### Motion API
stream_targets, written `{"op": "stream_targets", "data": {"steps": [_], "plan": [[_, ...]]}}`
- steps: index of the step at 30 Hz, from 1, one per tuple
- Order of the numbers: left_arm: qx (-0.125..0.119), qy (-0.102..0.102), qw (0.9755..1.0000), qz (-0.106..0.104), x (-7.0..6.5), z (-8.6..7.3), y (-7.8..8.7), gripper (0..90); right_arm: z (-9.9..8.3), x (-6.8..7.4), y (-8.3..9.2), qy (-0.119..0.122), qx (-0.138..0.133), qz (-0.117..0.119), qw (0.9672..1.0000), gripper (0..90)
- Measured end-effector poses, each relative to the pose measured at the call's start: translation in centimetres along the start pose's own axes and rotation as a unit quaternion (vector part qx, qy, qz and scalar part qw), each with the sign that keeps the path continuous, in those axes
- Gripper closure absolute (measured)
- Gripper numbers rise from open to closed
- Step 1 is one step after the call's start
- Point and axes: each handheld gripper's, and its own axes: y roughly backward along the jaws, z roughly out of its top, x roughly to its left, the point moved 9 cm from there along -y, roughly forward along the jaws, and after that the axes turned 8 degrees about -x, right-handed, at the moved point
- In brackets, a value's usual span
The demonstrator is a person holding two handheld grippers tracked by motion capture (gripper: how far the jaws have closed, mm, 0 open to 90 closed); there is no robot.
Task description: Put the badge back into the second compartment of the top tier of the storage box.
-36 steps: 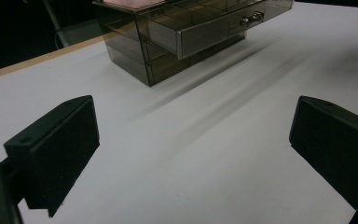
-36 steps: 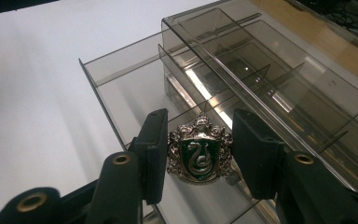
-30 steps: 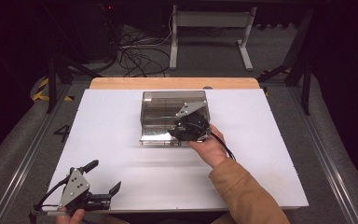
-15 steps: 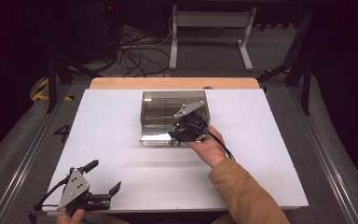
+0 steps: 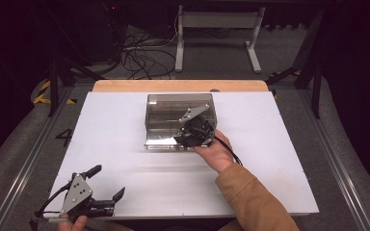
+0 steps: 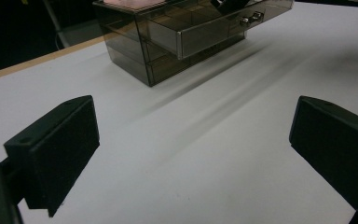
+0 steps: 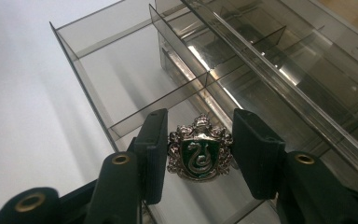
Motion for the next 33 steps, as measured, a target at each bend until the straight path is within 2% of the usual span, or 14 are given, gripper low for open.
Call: {"op": "stream_targets", "data": {"steps": [10,15,17,25,33], "plan": [[-0.001,-0.001,1.0000,0.000,0.0,0.0,0.0,2.3,-0.1,0.0,-0.1,0.002,0.005,0.000,1.0000,56.6],[0.000,-0.003,1.0000,0.000,0.0,0.0,0.0,2.3,-0.1,0.0,-0.1,0.000,0.005,0.001,1.0000,52.8],[0.000,0.003,1.0000,-0.001,-0.1,0.0,0.0,2.3,-0.1,0.0,-0.1,0.001,0.004,0.001,1.0000,52.5],[0.000,0.000,1.0000,-0.001,0.0,0.0,0.0,2.3,0.5,0.1,0.8,-0.001,-0.018,0.005,0.9998,47.8],[0.000,0.003,1.0000,-0.001,-0.1,0.0,-0.1,2.3,1.5,0.0,2.5,-0.009,-0.055,0.010,0.9984,35.3]]}}
